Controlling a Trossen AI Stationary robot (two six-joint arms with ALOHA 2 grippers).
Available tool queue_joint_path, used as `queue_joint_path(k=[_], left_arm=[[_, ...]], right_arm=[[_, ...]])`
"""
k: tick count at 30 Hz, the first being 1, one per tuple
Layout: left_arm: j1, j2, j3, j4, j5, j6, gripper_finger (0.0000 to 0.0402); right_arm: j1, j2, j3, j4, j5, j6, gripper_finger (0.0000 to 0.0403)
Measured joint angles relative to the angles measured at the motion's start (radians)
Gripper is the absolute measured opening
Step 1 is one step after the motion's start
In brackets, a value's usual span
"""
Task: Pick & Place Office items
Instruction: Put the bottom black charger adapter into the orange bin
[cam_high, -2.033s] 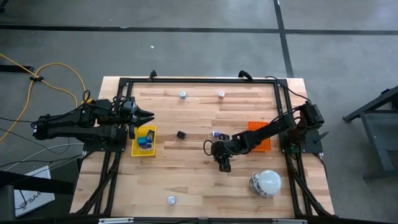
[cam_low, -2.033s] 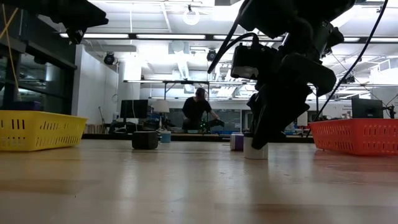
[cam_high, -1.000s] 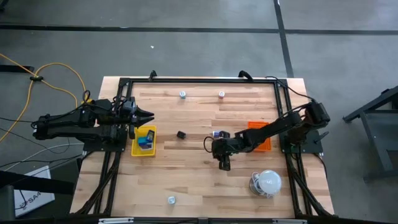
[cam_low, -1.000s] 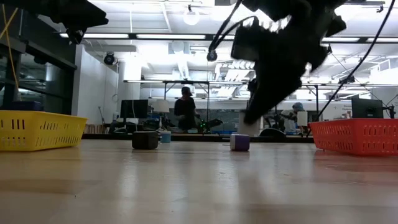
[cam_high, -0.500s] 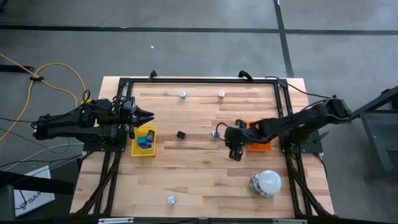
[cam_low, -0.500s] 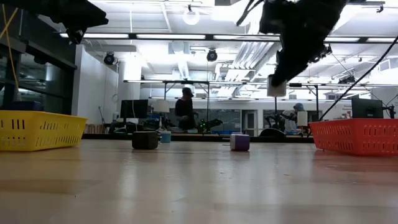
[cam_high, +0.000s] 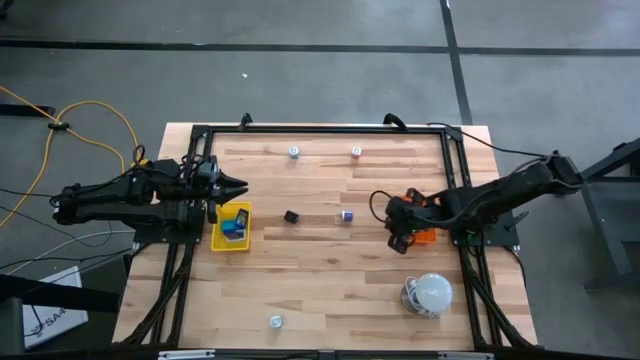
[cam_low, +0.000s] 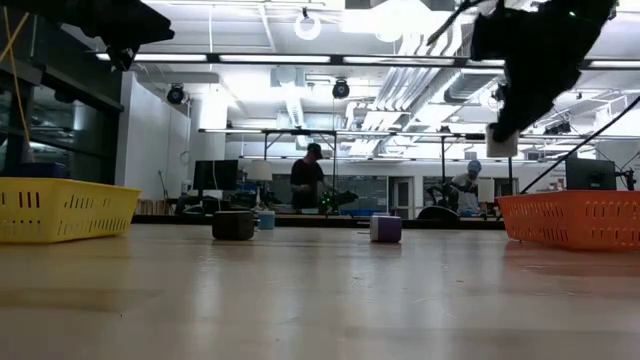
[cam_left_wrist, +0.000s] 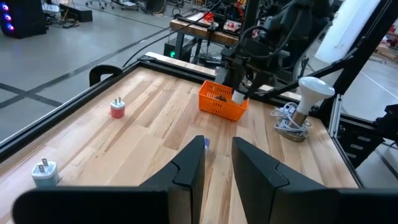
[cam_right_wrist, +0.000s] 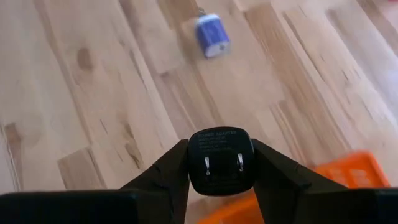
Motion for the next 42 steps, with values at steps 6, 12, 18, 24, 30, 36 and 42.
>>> queue_joint_path(k=[6,12,18,24,30,36,42], left_arm=[[0.0,0.0,0.0,0.0,0.0,0.0,0.0078],[0.0,0.0,0.0,0.0,0.0,0.0,0.0078],[0.0,0.0,0.0,0.0,0.0,0.0,0.0078],[0.0,0.0,0.0,0.0,0.0,0.0,0.0078],[0.0,0.0,0.0,0.0,0.0,0.0,0.0078],[0.0,0.0,0.0,0.0,0.0,0.0,0.0078],[0.0,0.0,0.0,0.0,0.0,0.0,0.0078]], right_arm=[[0.033,-0.09,-0.075,-0.033,0.032,0.12,0.0135],[0.092,-0.133,-0.126,-0.068,0.065,0.25,0.0136],[0.161,-0.138,-0.169,-0.099,0.085,0.383,0.0136],[0.219,-0.139,-0.195,-0.118,0.117,0.483,0.0136],[0.259,-0.138,-0.195,-0.164,0.149,0.568,0.0135],[0.275,-0.137,-0.269,-0.104,0.155,0.604,0.0134],[0.274,-0.137,-0.315,-0.061,0.184,0.637,0.0135]])
